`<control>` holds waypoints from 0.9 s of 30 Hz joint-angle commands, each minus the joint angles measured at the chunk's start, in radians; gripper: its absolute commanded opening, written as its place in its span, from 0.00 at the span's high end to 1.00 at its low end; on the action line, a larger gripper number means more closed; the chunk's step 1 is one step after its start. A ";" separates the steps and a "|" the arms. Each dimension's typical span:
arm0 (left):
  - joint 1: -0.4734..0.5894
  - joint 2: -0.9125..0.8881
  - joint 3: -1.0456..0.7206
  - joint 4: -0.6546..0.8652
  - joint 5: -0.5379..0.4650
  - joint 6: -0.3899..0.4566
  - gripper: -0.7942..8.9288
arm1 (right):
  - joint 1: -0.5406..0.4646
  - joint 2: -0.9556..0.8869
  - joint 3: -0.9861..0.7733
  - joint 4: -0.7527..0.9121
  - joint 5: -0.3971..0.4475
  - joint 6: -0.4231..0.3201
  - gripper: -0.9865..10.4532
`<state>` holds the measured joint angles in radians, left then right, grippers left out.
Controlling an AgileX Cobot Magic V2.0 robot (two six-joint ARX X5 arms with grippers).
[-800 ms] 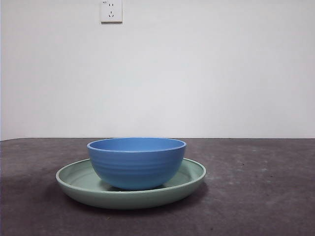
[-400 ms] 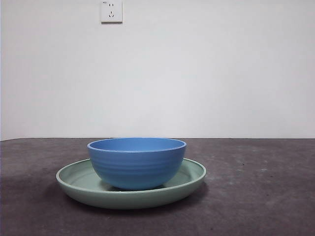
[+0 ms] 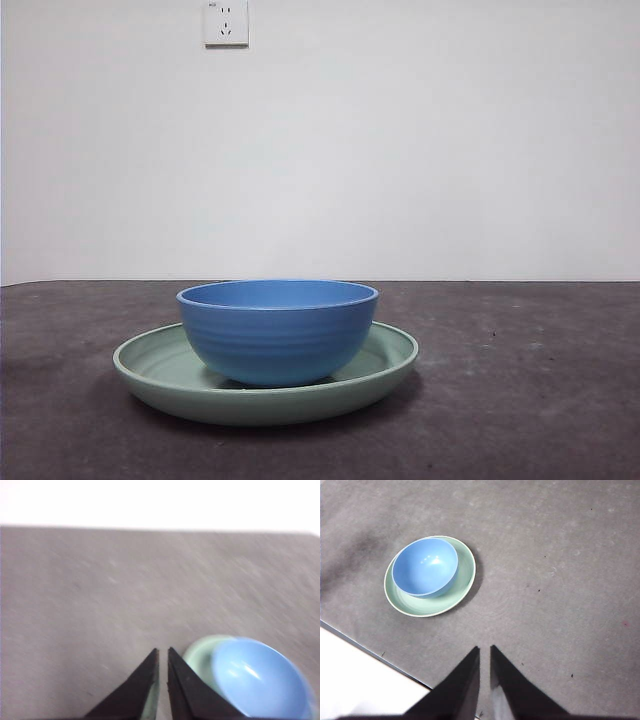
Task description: Pick up the blue bowl, put it on the green plate, put it on desk
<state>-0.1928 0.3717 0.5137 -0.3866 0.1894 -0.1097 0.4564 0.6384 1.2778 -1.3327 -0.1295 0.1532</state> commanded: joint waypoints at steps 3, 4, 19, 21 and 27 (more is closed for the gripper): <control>0.067 -0.134 -0.238 0.198 -0.019 0.011 0.89 | 0.006 0.006 0.013 0.003 0.000 -0.008 0.89; 0.077 -0.163 -0.280 0.209 -0.038 0.011 0.89 | 0.006 0.006 0.013 0.003 -0.001 -0.008 0.89; 0.098 -0.369 -0.500 0.202 -0.240 0.020 0.89 | 0.006 0.006 0.013 0.004 -0.001 -0.008 0.89; 0.103 -0.369 -0.502 0.199 -0.241 0.020 0.89 | 0.006 0.006 0.013 0.004 0.000 -0.008 0.89; 0.097 -0.369 -0.502 0.200 -0.243 0.022 0.89 | 0.006 0.006 0.013 0.005 -0.001 -0.008 0.89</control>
<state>-0.0914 0.0048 0.0322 -0.1814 -0.0502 -0.0952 0.4564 0.6384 1.2778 -1.3327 -0.1299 0.1532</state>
